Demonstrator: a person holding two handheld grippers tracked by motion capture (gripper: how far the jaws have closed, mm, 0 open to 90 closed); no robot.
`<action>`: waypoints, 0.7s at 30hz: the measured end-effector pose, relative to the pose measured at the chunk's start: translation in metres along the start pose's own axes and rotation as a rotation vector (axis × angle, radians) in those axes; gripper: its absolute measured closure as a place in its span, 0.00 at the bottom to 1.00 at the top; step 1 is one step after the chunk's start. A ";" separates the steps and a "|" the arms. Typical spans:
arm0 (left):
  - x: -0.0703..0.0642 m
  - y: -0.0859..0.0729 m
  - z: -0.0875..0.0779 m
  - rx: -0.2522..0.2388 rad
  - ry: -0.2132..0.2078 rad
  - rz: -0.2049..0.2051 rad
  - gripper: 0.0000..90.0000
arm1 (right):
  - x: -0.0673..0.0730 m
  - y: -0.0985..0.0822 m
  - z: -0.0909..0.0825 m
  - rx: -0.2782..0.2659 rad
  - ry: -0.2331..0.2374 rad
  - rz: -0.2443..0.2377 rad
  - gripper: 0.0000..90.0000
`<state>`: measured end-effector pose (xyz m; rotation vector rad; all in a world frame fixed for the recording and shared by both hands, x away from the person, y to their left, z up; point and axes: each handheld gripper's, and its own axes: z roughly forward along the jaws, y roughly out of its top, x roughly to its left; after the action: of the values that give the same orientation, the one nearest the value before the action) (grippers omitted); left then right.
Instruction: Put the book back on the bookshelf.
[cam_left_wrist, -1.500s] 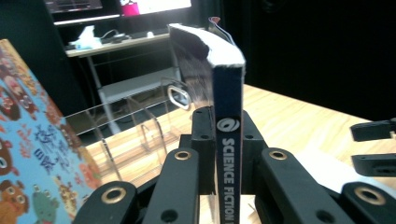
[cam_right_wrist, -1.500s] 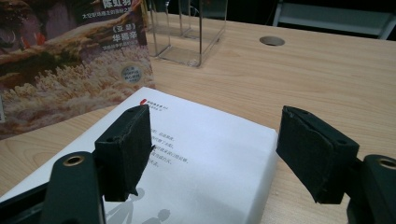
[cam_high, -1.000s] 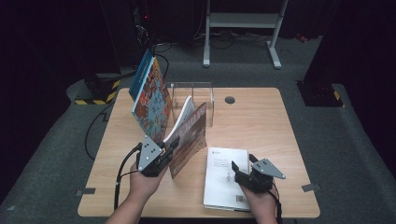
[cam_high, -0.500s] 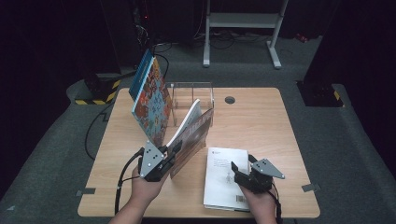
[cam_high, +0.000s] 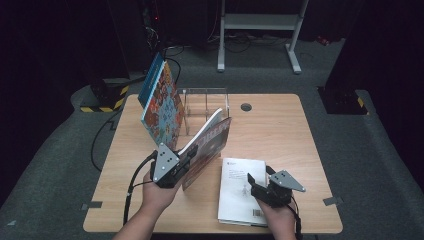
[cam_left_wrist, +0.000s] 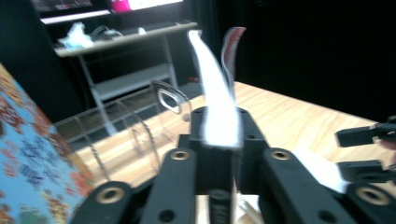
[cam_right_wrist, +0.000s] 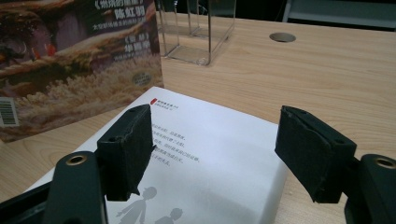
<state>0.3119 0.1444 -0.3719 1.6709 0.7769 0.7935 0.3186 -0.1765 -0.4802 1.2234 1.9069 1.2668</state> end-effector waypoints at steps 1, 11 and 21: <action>0.001 0.000 0.000 -0.001 0.005 0.003 0.93 | 0.000 0.000 0.000 0.001 0.000 0.000 0.30; 0.005 -0.001 -0.003 0.009 -0.004 0.039 0.92 | -0.001 0.000 0.001 0.001 0.007 0.006 0.30; 0.004 -0.007 -0.005 -0.042 -0.042 0.021 0.92 | 0.000 0.000 0.000 0.003 0.006 0.007 0.30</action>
<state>0.3095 0.1523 -0.3774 1.6557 0.7099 0.7823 0.3189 -0.1765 -0.4807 1.2300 1.9115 1.2727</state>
